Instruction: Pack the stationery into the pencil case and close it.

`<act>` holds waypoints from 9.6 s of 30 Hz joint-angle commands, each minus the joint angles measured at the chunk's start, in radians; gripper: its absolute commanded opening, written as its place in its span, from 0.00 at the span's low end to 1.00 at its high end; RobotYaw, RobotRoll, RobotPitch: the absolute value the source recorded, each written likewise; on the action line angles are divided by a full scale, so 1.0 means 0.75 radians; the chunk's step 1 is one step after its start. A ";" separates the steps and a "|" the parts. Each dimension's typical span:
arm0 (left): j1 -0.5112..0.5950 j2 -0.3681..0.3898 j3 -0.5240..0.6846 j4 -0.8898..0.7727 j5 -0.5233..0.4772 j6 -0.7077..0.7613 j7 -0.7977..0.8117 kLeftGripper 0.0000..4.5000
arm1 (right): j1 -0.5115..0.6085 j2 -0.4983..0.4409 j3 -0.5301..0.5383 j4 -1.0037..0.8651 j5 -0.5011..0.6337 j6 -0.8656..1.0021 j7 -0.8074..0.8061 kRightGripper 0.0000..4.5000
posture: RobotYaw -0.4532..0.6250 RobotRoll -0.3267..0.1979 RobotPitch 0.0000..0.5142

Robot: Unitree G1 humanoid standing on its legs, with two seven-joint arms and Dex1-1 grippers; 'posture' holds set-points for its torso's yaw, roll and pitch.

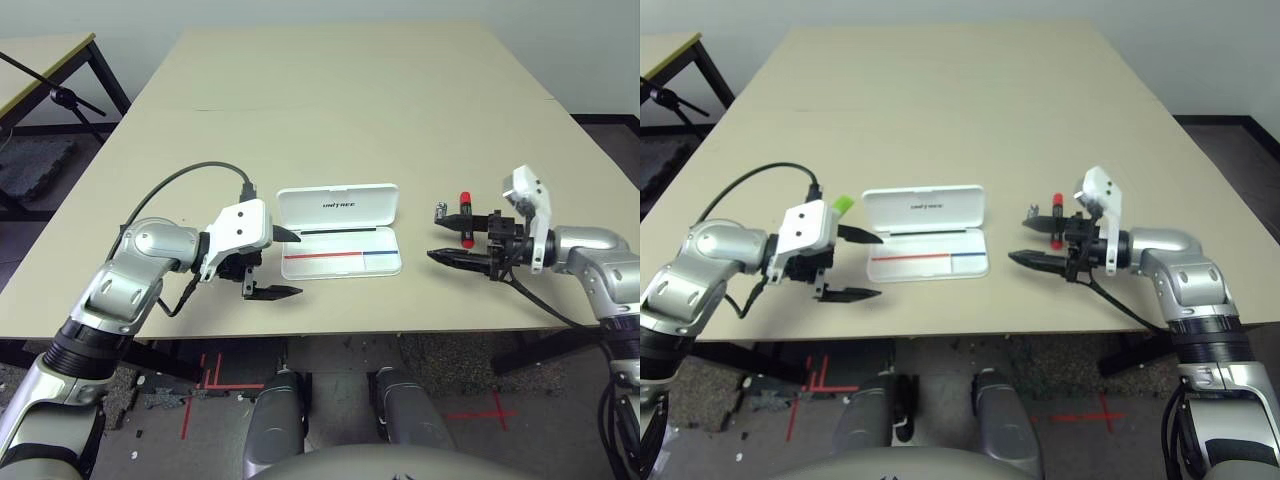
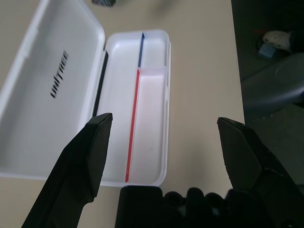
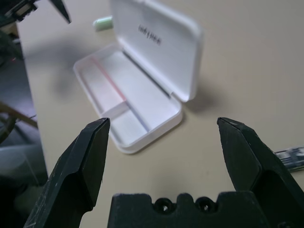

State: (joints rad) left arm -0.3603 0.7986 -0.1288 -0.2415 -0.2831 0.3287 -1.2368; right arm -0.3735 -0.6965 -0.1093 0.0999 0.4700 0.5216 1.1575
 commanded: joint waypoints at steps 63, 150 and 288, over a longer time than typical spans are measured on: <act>-0.025 -0.021 -0.116 0.013 0.041 -0.017 0.033 1.00 | -0.271 0.381 -0.205 0.165 -0.247 0.813 -1.366 0.38 | 0.34 0.62 0.20; 0.069 0.089 -0.038 0.070 0.056 -0.094 0.042 1.00 | -0.555 0.383 0.830 0.177 -0.705 -0.353 0.013 0.11 | 0.42 0.62 0.17; -0.151 0.087 -0.122 0.194 0.143 -0.049 -0.085 0.24 | -0.114 -0.098 0.292 -0.472 0.112 0.279 -0.001 1.00 | 0.35 0.62 0.22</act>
State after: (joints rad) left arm -0.4538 0.8785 -0.1823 -0.0741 -0.2040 0.2903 -1.3084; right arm -0.4628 -0.7618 0.1149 -0.2615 0.5558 0.7334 1.1574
